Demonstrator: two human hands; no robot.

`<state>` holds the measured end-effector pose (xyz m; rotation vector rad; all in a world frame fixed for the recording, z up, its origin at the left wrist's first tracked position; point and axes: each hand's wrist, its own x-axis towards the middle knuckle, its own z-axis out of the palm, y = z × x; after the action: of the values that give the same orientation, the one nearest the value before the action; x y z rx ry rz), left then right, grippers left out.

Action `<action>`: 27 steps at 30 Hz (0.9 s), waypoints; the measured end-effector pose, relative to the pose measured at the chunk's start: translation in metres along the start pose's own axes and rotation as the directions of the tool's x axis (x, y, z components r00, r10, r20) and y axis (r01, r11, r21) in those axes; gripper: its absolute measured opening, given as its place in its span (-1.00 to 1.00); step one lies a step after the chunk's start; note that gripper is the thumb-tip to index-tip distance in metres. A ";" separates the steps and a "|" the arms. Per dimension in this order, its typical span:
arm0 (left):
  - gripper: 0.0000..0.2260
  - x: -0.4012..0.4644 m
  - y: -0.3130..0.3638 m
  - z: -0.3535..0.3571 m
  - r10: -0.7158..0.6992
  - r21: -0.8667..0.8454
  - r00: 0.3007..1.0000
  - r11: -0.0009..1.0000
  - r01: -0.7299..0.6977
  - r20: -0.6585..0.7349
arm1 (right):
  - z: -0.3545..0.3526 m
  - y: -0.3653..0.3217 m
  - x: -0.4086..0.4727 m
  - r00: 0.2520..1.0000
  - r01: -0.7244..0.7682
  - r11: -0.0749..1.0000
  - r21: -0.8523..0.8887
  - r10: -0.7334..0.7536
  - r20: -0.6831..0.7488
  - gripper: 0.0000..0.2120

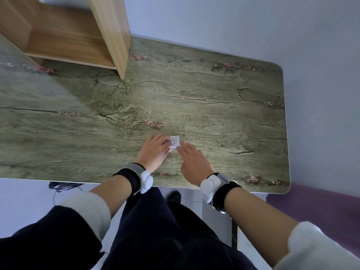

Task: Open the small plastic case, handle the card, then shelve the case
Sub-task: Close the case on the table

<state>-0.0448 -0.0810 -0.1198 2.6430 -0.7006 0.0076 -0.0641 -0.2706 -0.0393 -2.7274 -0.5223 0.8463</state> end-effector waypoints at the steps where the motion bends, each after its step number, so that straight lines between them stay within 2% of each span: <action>1: -0.93 0.003 0.002 -0.001 0.003 -0.001 1.000 1.000 -0.003 0.004 | -0.001 0.001 0.002 0.999 -0.008 1.000 -0.018 0.009 0.035 -0.36; 6: -0.96 0.011 0.004 -0.004 0.008 0.003 0.999 1.000 -0.008 0.034 | 0.004 0.002 0.006 0.991 -0.038 0.997 -0.066 0.046 0.127 -0.31; 10: -0.96 0.014 0.002 -0.004 0.021 0.065 0.996 0.998 -0.027 0.091 | 0.009 0.003 0.008 0.990 -0.037 0.997 -0.073 0.046 0.131 -0.31; 18: -0.83 0.026 0.010 -0.009 0.040 0.166 0.988 0.984 -0.065 0.147 | 0.005 0.001 0.010 0.987 -0.051 0.996 -0.074 0.061 0.150 -0.31; 24: -0.84 0.022 0.007 -0.009 0.047 0.098 0.994 0.994 -0.056 0.097 | 0.004 0.003 0.010 0.988 -0.036 0.997 -0.065 0.046 0.150 -0.32; 27: -0.89 0.017 0.003 -0.008 0.006 0.052 0.996 0.999 -0.011 0.084 | 0.004 0.004 0.010 0.996 -0.027 0.999 -0.023 0.029 0.089 -0.39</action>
<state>-0.0307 -0.0889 -0.1098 2.7034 -0.7487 -0.0849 -0.0579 -0.2696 -0.0482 -2.7331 -0.5145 0.9795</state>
